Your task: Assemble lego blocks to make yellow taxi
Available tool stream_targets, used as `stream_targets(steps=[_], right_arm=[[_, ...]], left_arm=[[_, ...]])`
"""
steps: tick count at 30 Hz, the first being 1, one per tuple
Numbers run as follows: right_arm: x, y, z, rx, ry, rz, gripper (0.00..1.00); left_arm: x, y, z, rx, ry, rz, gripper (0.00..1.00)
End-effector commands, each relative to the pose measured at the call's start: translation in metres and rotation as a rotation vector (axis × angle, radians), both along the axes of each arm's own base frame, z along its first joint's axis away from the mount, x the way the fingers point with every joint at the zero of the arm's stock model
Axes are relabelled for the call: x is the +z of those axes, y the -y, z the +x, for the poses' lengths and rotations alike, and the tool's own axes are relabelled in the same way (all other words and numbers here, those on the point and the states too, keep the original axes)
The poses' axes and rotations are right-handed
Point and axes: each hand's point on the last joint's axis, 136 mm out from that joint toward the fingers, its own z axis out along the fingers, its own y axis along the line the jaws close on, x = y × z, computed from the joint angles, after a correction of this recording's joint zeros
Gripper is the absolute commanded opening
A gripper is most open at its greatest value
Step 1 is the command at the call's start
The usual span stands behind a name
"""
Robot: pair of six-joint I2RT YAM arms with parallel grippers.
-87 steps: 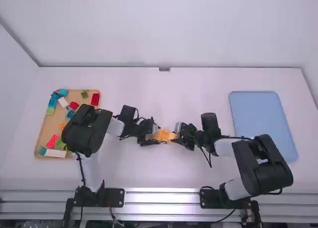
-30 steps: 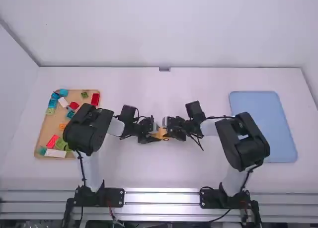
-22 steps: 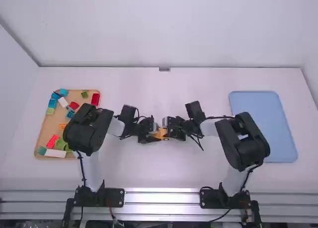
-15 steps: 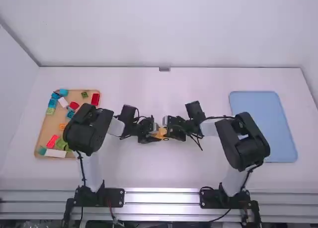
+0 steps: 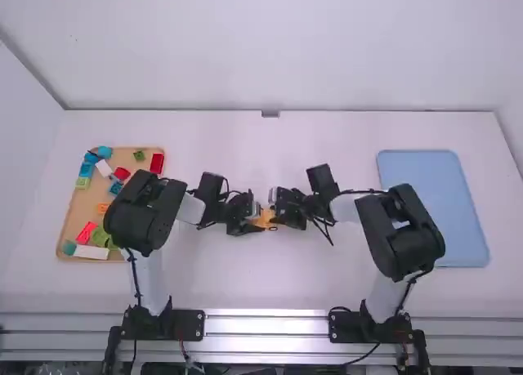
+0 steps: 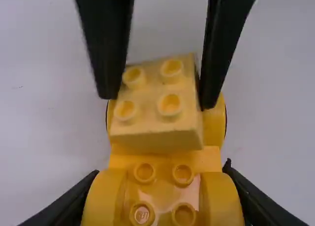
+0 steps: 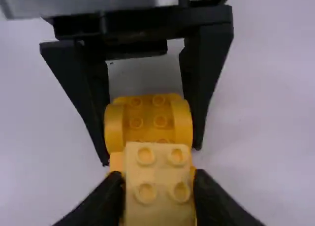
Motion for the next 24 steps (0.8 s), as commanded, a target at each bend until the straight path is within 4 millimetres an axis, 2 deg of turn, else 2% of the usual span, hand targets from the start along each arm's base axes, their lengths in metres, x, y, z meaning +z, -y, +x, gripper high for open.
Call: stream_targets(steps=[1, 5, 6, 7, 9, 10, 19, 24], right_arm=[[0.0, 0.0, 0.007, -0.009, 0.008, -0.006, 0.29], [-0.004, 0.002, 0.0, 0.038, 0.029, -0.026, 0.25], [-0.006, 0.004, 0.0, 0.033, 0.024, -0.038, 0.33], [-0.006, 0.004, 0.0, 0.033, 0.024, -0.038, 0.33], [-0.011, 0.008, 0.003, -0.011, -0.002, -0.073, 0.43], [-0.01, 0.008, 0.004, -0.015, -0.005, -0.07, 0.44], [0.009, 0.003, 0.012, -0.009, 0.048, -0.035, 0.47], [0.022, -0.002, 0.009, 0.014, 0.057, 0.013, 0.46]], left_arm=[[-0.008, 0.0, -0.006, 0.004, -0.04, 0.015, 0.42], [-0.008, 0.0, -0.006, 0.005, -0.04, 0.015, 0.42], [-0.008, 0.0, -0.006, 0.005, -0.04, 0.015, 0.42], [-0.008, 0.0, -0.006, 0.005, -0.04, 0.015, 0.42], [-0.008, 0.0, -0.006, 0.005, -0.04, 0.015, 0.42], [-0.008, 0.0, -0.006, 0.004, -0.04, 0.015, 0.42], [-0.008, 0.0, -0.006, 0.005, -0.04, 0.016, 0.41], [-0.008, -0.001, -0.005, 0.008, -0.039, 0.017, 0.41]])
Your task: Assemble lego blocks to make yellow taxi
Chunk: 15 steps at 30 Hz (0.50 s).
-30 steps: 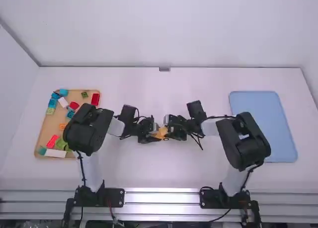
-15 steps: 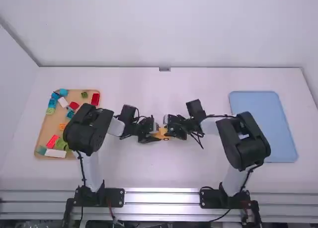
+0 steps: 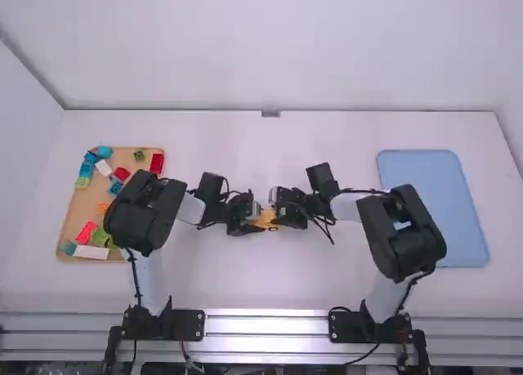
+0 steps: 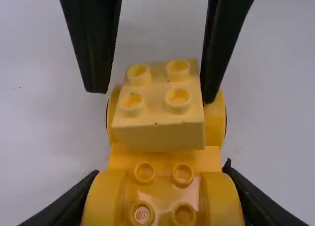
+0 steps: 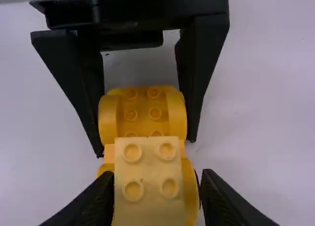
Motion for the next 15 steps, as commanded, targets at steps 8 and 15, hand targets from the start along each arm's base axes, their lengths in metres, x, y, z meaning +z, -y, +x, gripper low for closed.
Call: stream_targets(steps=[8, 15], right_arm=[[0.0271, -0.0084, 0.0038, 0.027, 0.039, 0.071, 0.44], [0.0335, -0.0083, 0.0026, 0.059, 0.055, 0.114, 0.18]], left_arm=[[-0.0118, -0.0026, -0.0049, 0.018, -0.044, 0.038, 0.4], [-0.013, -0.0032, -0.0067, 0.017, -0.054, 0.042, 0.38]])
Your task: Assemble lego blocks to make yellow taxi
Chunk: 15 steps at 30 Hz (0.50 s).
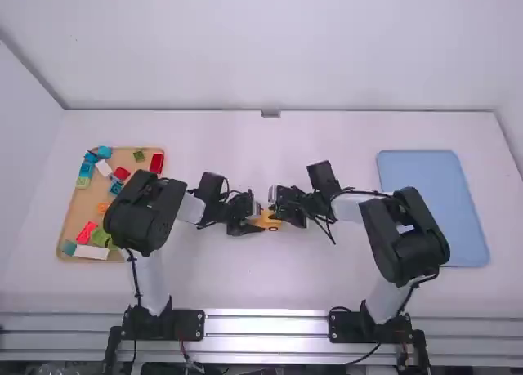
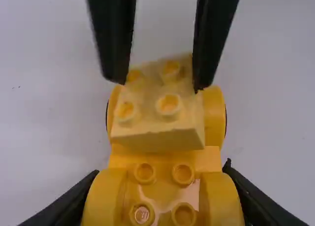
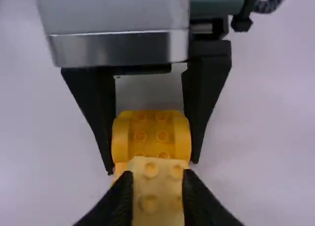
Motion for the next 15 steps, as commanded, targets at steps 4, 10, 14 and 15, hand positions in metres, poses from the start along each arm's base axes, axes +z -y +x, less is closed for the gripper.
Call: stream_targets(steps=[4, 10, 14, 15], right_arm=[[0.02, 0.002, 0.008, 0.007, 0.029, 0.061, 0.11], [0.01, 0.005, 0.007, -0.008, 0.024, 0.007, 0.14], [-0.002, 0.003, 0.002, -0.004, 0.037, -0.072, 0.15], [-0.004, 0.002, 0.002, -0.006, 0.041, -0.092, 0.15]], left_arm=[[-0.013, -0.003, -0.007, 0.018, -0.046, 0.04, 0.37], [-0.013, -0.003, -0.006, 0.018, -0.046, 0.04, 0.37], [-0.013, -0.003, -0.006, 0.018, -0.046, 0.04, 0.36], [-0.013, -0.003, -0.007, 0.017, -0.046, 0.041, 0.36]])
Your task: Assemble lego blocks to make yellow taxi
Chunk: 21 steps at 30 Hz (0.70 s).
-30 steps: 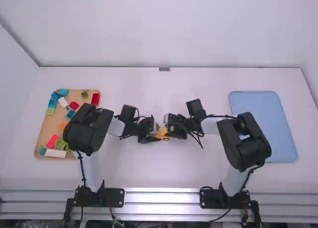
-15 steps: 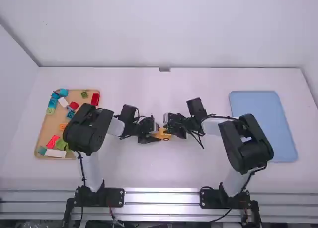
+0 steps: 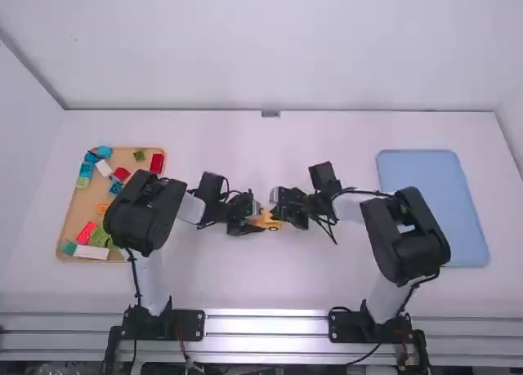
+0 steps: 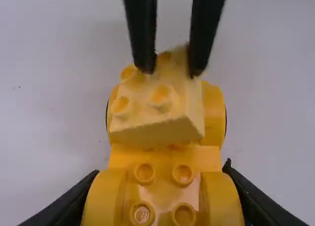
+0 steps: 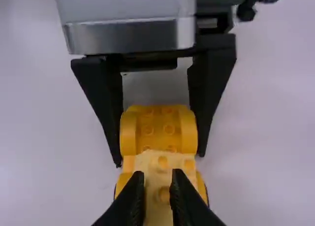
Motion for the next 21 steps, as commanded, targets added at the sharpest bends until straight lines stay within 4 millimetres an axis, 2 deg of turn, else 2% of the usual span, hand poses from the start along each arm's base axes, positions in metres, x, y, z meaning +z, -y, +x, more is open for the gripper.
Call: stream_targets(steps=[1, 5, 8, 21], right_arm=[[0.001, -0.002, 0.008, -0.01, 0.066, -0.062, 0.15], [-0.003, -0.004, 0.006, -0.013, 0.063, -0.092, 0.16], [-0.006, 0.001, 0.011, -0.047, 0.059, -0.117, 0.26], [-0.007, 0.003, 0.009, -0.048, 0.046, -0.12, 0.27]], left_arm=[[-0.013, -0.003, -0.007, 0.017, -0.046, 0.04, 0.36], [-0.013, -0.003, -0.007, 0.016, -0.047, 0.038, 0.36], [-0.013, -0.003, -0.007, 0.017, -0.047, 0.038, 0.34], [-0.013, -0.003, -0.007, 0.017, -0.049, 0.038, 0.33]])
